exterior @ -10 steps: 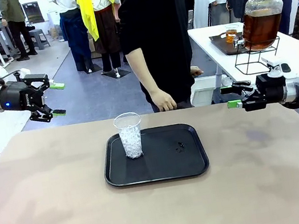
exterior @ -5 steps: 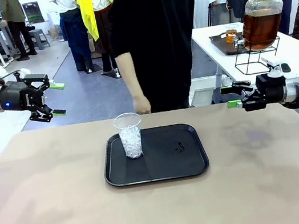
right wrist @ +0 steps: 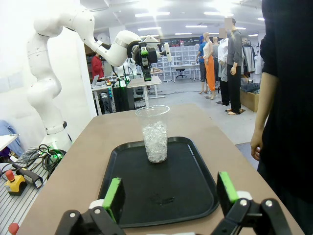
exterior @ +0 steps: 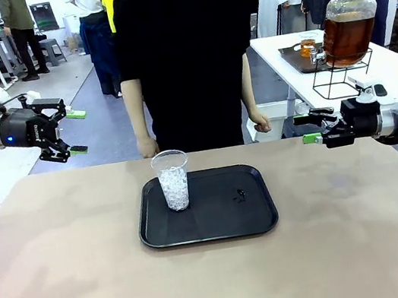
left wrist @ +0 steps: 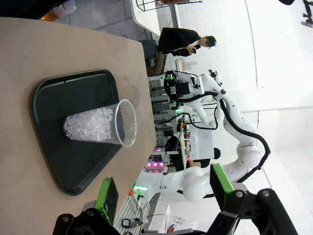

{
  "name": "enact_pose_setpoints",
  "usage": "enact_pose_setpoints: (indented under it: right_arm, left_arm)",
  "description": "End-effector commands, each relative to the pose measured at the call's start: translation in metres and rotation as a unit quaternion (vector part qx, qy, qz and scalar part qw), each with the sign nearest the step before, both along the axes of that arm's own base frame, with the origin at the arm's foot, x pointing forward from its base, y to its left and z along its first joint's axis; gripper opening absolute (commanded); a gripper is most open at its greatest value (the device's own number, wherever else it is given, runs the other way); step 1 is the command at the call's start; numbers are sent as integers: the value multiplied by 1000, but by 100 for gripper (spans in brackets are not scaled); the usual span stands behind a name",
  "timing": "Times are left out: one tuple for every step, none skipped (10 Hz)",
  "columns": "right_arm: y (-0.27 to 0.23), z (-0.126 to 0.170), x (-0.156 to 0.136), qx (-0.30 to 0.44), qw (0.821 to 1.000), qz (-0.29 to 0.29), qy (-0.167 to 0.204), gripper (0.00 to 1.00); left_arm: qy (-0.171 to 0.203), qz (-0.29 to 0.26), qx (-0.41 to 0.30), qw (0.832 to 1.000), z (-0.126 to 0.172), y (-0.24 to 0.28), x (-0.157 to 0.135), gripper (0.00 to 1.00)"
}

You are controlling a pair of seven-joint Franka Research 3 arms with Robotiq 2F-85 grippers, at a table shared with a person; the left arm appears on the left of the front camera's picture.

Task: Pour the drink into the iced cup.
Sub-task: Pick up the iced cup indicated by the human and present it to them.

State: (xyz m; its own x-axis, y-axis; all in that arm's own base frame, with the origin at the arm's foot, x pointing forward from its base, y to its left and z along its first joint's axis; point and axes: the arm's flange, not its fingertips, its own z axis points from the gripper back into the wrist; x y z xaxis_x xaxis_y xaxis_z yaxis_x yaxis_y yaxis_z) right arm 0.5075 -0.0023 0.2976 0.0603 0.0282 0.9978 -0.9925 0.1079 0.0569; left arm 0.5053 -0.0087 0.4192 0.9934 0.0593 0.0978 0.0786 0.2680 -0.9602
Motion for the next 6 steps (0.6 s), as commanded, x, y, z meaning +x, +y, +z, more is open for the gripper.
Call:
enact_pose_setpoints:
  right_arm:
    - [0, 3, 1, -2, 1000, -2, -2, 100]
    - [0, 3, 1, -2, 1000, -2, -2, 100]
    - [0, 3, 1, -2, 1000, -2, -2, 100]
    - [0, 3, 1, -2, 1000, -2, -2, 100]
    - [0, 3, 1, -2, 1000, -2, -2, 100]
    - [0, 3, 1, -2, 1000, -2, -2, 100]
  left_arm:
    - [-1, 1, 1, 1000, 1, 0, -2, 100]
    - [-1, 1, 1, 1000, 1, 0, -2, 100]
    - [-1, 1, 1, 1000, 1, 0, -2, 100]
    - [-1, 1, 1, 1000, 1, 0, -2, 100]
    - [-1, 1, 1, 1000, 1, 0, -2, 100]
    - [-1, 1, 1, 1000, 1, 0, -2, 100]
